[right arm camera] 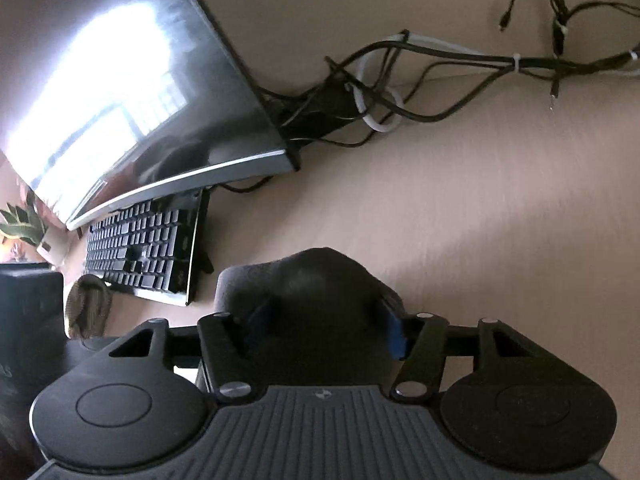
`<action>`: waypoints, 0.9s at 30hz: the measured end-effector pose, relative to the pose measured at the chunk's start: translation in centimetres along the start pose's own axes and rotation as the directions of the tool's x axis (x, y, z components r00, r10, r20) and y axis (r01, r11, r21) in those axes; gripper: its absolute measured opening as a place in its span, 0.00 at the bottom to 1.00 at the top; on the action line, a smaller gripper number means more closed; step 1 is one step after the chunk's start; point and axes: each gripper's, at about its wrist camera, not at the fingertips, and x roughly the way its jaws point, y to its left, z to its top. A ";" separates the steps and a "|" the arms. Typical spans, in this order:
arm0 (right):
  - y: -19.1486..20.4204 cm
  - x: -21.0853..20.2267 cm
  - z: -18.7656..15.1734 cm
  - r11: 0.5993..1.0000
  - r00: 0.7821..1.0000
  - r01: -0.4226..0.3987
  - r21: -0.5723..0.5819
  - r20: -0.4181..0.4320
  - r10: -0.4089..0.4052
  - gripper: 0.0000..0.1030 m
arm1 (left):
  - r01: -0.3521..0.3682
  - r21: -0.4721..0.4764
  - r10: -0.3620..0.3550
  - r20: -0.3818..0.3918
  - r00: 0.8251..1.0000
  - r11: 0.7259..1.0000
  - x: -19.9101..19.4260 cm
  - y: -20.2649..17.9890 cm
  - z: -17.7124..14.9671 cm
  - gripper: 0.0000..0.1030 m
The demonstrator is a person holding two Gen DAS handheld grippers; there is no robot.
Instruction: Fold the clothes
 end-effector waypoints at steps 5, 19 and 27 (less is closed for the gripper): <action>-0.6 -0.6 -0.9 0.999 1.000 -0.006 0.032 -0.009 0.006 0.62 | -0.003 0.010 0.004 -0.012 1.000 1.000 -0.1 -0.2 -0.2 1.00; 1.7 -3.1 -3.1 0.992 0.996 0.086 -0.094 0.038 -0.082 0.63 | -0.023 0.023 0.024 -0.016 1.000 0.999 -0.9 -0.6 -1.7 1.00; 1.9 -2.5 -4.3 0.983 0.986 0.147 -0.114 0.089 -0.137 0.71 | -0.043 0.017 0.043 0.006 0.999 0.999 -0.6 -1.1 -1.9 1.00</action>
